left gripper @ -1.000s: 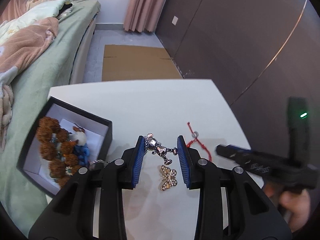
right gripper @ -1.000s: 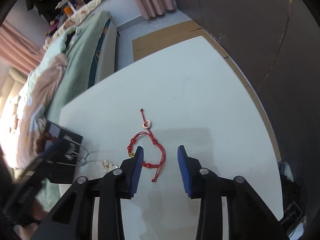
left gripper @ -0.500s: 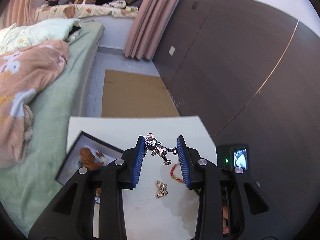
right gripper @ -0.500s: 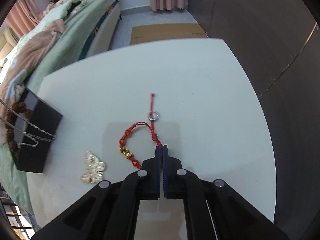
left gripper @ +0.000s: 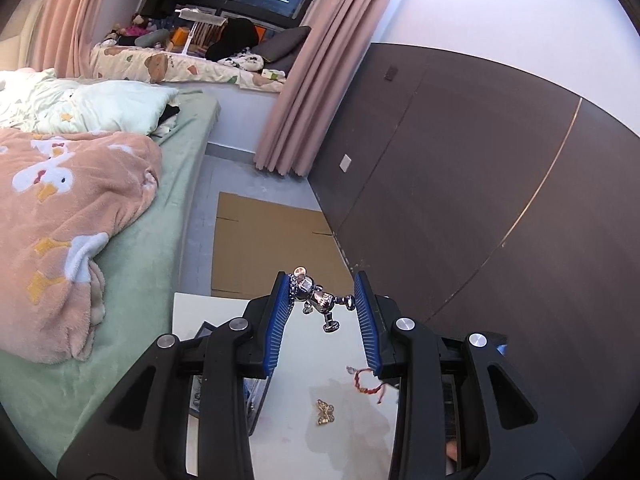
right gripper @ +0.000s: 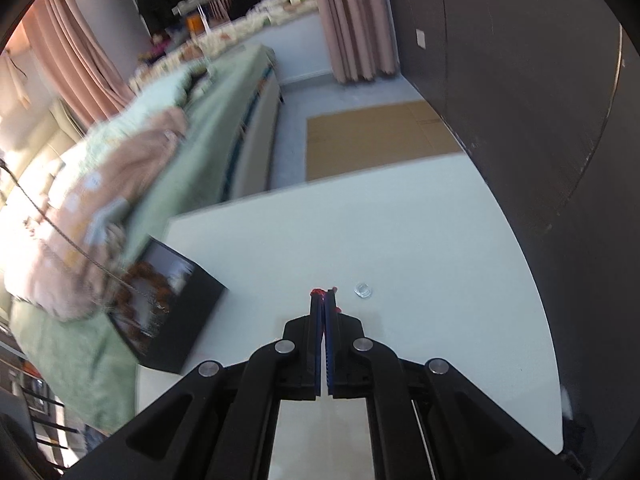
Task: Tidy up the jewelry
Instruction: 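Release the silver chain into the box with the left tool while the right tool drops the red bracelet in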
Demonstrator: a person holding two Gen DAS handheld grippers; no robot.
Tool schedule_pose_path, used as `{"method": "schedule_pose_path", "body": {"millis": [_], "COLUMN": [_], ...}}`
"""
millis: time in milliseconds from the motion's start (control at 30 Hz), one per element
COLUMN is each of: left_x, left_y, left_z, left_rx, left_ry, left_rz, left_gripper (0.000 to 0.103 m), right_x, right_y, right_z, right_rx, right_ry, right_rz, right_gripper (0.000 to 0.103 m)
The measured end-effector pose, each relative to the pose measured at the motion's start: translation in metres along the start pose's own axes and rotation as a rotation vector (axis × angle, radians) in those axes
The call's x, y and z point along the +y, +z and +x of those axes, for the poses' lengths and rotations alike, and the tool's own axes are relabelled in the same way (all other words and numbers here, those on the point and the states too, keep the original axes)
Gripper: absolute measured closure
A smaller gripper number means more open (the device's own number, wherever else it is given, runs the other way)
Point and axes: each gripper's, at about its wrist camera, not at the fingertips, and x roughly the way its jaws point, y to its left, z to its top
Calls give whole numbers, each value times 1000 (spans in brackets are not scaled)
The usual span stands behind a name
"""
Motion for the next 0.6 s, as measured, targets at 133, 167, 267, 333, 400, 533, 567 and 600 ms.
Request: {"method": "schedule_pose_path", "body": {"millis": [133,167,267,333,400,533,567,600], "left_x": [17,23,39,50,56,65,67,67], "left_y": [-3,-5,-12,-20,-25,-29,-29,-30], "left_z": [9,11,21,32,36,38,38,37], "left_rx": [19,26,70,121,139,148,148,149], "left_ry": [38,55,83,77,101,137,141,144], "left_rz": [-26,-37,-64,-82,-89,-92,-93,-94], "left_gripper": [69,69,69,66,49,37,36,32], "right_x": [10,13,24,31,39,57,61,65], "right_y": [5,6,9,9,8,9,9,8], "right_z": [-18,-20,-26,-31,-34,-35,-33,-32], "right_rx": [-76,-87,-122,-145,-164,-181,-178,-175], "right_ry": [65,85,141,177,213,280,293,305], "right_rz": [6,5,2,-4,-9,-17,-18,-21], "right_gripper": [102,102,101,101,101,101,101,101]}}
